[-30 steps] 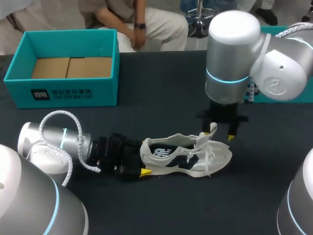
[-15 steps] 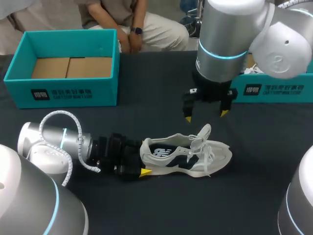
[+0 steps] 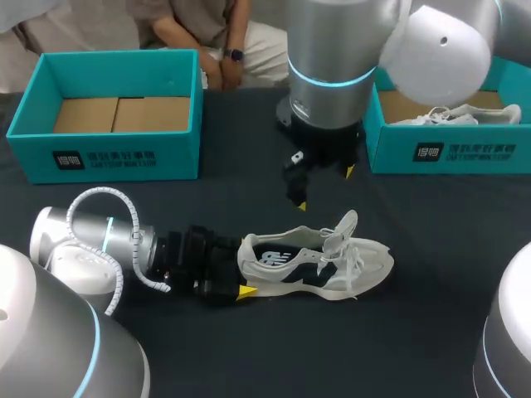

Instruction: Take the shoe out of the shoebox, open the shoe tongue, remove and reinsert the insole, then place the shoe into the shoebox

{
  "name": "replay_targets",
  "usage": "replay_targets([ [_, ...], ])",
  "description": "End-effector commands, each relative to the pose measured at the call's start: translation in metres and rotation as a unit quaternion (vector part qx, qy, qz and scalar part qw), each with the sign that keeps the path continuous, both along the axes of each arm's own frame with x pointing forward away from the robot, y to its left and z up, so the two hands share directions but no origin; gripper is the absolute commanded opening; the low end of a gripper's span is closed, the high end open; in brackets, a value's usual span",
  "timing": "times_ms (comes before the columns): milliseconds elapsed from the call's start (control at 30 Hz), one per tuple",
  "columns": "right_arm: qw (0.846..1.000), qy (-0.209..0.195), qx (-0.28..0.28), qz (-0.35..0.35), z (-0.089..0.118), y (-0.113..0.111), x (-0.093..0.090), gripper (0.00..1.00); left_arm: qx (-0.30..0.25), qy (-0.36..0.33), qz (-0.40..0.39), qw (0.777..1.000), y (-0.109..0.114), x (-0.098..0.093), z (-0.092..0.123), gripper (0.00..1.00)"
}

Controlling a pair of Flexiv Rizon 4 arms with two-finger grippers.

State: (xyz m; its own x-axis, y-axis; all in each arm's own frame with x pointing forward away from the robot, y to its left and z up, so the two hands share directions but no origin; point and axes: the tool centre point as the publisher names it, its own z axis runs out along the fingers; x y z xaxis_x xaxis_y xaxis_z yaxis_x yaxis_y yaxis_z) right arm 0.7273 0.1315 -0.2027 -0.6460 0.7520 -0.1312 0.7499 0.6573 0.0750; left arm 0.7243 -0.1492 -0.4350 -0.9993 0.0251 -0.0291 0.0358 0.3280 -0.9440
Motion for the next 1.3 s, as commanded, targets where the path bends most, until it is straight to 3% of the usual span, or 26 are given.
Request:
replay_targets([
  [33,0.981,0.006,-0.03,0.193,-0.001,0.001,0.002,1.0,0.002,0.0,0.001,1.0,-0.001,-0.001,-0.005,0.0],
  [167,0.981,0.006,-0.03,0.193,-0.001,0.001,0.002,1.0,0.002,0.0,0.001,1.0,-0.001,-0.001,-0.005,0.0],
  [233,0.973,0.02,-0.031,0.226,-0.002,0.002,0.003,1.0,0.002,0.0,0.001,1.0,-0.001,-0.001,-0.005,0.0],
  [267,0.954,0.011,-0.03,0.298,-0.004,0.005,0.005,1.0,0.002,0.0,0.001,1.0,-0.001,-0.001,-0.005,0.0],
  [300,0.948,-0.006,-0.02,0.318,-0.004,0.007,0.004,1.0,0.002,0.0,0.001,1.0,-0.001,-0.001,-0.005,0.0],
  [333,0.942,0.006,-0.017,0.336,-0.006,0.006,0.003,1.0,0.002,0.0,0.001,1.0,-0.001,-0.001,-0.005,0.0],
  [400,0.911,-0.012,-0.01,0.412,-0.009,0.011,0.001,1.0,0.002,0.0,0.001,1.0,-0.001,-0.001,-0.005,0.0],
  [467,0.891,0.01,0.003,0.453,-0.013,0.014,0.0,1.0,0.002,0.0,0.001,1.0,-0.001,-0.001,-0.005,0.0],
  [533,0.863,-0.015,0.024,0.504,-0.014,0.018,-0.003,1.0,0.002,0.0,0.001,1.0,-0.001,-0.001,-0.005,0.0],
  [600,0.864,0.011,0.015,0.504,-0.016,0.019,-0.005,1.0,0.002,0.0,0.001,1.0,-0.001,-0.001,-0.005,0.0],
  [1300,0.864,0.011,0.015,0.504,-0.016,0.019,-0.005,1.0,0.002,0.0,0.001,1.0,-0.001,-0.001,-0.005,0.0],
])
